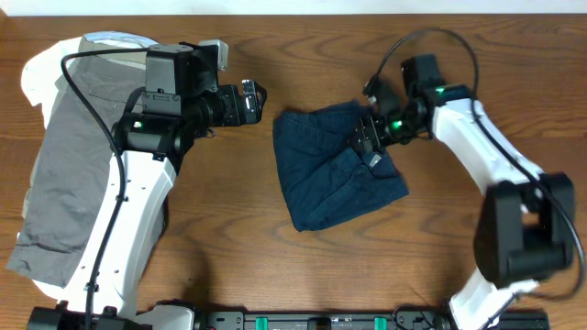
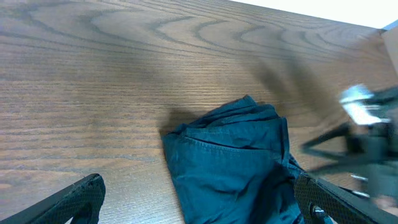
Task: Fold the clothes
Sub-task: 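Grasp the folded navy shorts' right edge with the right gripper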
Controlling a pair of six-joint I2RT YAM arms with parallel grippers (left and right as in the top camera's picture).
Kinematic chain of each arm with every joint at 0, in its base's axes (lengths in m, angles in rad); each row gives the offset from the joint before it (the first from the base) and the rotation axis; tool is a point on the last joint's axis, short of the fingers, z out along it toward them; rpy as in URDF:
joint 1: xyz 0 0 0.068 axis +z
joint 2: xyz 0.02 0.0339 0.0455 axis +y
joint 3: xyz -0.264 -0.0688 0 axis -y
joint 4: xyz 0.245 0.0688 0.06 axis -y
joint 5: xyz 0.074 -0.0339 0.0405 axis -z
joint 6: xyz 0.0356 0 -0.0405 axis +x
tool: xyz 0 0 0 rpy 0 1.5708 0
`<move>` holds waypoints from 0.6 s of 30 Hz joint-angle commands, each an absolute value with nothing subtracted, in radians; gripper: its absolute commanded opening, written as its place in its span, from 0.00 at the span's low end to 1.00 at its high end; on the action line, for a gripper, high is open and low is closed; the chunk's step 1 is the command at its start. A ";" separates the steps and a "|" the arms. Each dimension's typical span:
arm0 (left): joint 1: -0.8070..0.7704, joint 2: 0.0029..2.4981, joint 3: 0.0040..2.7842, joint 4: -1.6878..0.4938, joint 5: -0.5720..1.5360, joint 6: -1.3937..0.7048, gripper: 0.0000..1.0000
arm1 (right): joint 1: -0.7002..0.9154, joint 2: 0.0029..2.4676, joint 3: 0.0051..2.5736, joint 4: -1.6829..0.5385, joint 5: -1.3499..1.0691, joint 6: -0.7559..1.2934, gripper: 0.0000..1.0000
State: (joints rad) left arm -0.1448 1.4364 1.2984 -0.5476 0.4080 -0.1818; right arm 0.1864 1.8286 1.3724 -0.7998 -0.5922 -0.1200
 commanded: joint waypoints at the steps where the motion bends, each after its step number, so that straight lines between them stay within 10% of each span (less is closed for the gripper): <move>1: -0.140 1.438 1.290 -0.548 0.372 -0.157 0.98 | 0.195 1.765 1.397 -0.851 -0.642 -0.206 0.75; 18: -0.141 1.438 1.290 -0.545 0.369 -0.154 0.98 | 0.256 1.787 1.167 -0.722 -0.604 -0.311 0.64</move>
